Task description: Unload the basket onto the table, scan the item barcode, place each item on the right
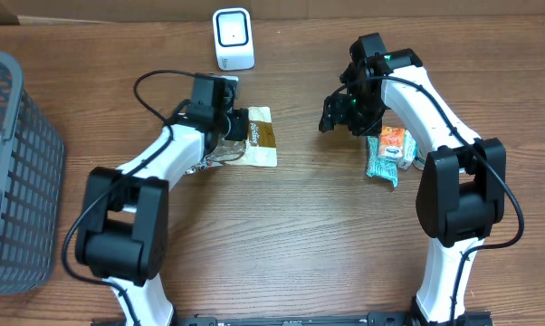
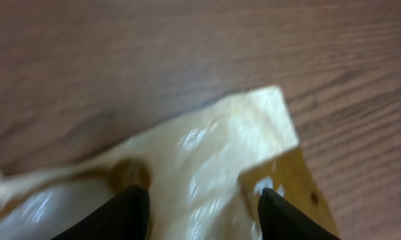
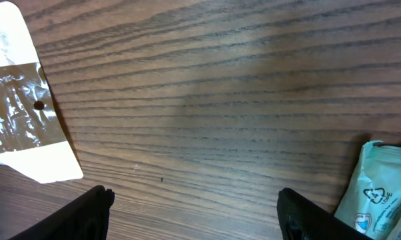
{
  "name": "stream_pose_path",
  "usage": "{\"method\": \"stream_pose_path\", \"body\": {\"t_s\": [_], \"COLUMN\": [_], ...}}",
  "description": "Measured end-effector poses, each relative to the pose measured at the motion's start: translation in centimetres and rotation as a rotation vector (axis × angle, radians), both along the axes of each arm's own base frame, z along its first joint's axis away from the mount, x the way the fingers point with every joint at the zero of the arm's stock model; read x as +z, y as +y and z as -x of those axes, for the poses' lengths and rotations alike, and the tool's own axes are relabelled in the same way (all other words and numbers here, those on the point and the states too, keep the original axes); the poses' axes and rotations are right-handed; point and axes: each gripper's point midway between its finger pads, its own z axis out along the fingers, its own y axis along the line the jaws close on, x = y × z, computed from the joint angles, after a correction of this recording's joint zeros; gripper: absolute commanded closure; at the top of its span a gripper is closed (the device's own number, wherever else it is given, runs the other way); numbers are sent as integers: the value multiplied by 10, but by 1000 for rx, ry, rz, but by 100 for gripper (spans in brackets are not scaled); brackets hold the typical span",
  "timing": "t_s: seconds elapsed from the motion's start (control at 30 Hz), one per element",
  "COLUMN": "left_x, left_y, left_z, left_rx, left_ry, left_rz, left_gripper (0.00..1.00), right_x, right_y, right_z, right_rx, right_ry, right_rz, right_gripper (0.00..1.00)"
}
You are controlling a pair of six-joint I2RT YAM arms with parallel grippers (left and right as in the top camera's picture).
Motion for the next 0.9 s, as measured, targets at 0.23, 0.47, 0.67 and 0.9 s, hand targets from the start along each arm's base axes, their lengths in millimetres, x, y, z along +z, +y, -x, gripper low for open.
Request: {"method": "stream_pose_path", "body": {"t_s": [0.23,0.47,0.67,0.9], "left_x": [-19,-29,-29,-26], "left_y": [-32,-28,-26,-20], "left_z": [-3,9,33,92], "left_rx": [-95,-98,-135,-178], "left_ry": [-47,18,112,336], "left_rz": [-40,-59,-65,-55], "left_gripper": [45,48,47,48], "right_x": [0,0,0,0], "right_y": [0,0,0,0], "right_z": [2,2,1,1], "right_rx": [0,1,0,1], "right_ry": [8,8,6,5], "right_rz": [2,2,1,1], "right_gripper": [22,21,21,21]}}
